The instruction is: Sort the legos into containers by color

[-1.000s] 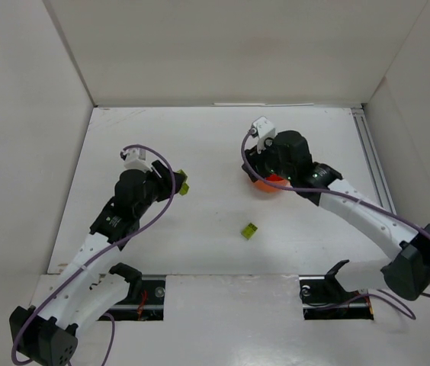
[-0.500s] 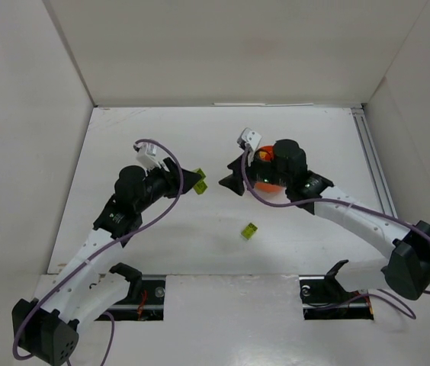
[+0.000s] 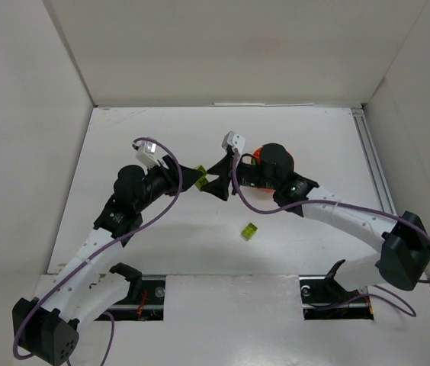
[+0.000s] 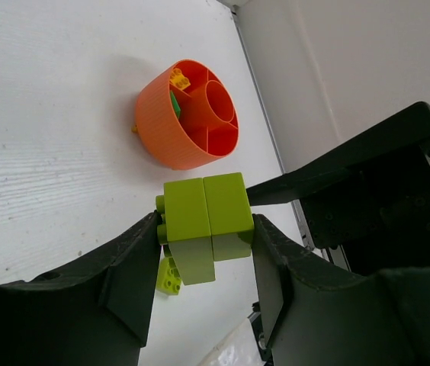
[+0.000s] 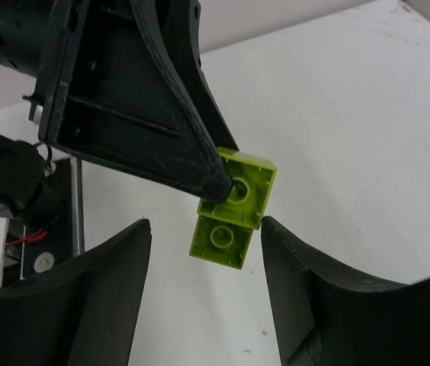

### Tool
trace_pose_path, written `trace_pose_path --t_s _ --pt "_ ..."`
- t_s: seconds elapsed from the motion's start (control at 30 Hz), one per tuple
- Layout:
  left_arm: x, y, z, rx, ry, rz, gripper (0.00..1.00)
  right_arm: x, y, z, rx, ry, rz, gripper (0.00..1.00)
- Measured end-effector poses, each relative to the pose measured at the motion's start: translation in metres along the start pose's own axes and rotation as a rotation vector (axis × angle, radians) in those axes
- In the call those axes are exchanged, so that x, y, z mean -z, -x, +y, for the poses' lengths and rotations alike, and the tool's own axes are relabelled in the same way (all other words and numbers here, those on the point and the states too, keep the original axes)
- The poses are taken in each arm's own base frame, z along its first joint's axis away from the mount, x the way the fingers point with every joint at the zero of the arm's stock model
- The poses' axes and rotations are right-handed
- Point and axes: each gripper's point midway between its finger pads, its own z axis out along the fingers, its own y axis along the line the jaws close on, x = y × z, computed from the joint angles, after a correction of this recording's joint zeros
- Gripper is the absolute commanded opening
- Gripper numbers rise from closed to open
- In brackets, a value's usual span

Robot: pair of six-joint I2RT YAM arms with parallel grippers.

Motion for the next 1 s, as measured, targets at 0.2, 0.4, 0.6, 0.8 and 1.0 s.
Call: trace_pose_path --t_s 0.2,0.4,0.6,0.8,1.0 --pt "0.000 0.000 -0.001 0.001 -0.002 0.000 0.17 -0.006 0.019 -0.003 0.001 -0.008 -0.044 0.65" --pt "0.000 0.003 0.001 0.003 0.007 -0.011 0.18 -0.013 0.020 -0.007 -0.013 -0.012 -0.046 0.63" --pt "0.000 0.003 0.003 0.004 0.018 -0.017 0.18 -0.015 0.017 -0.010 -0.016 -0.024 -0.039 0.65" --pt "0.000 0.004 0.004 0.005 0.022 -0.019 0.18 -0.014 0.015 -0.013 -0.019 -0.043 -0.034 0.65" --pt "0.004 0.008 -0.001 0.012 0.007 -0.039 0.18 -0.014 0.014 -0.016 -0.021 -0.058 -0.026 0.67"
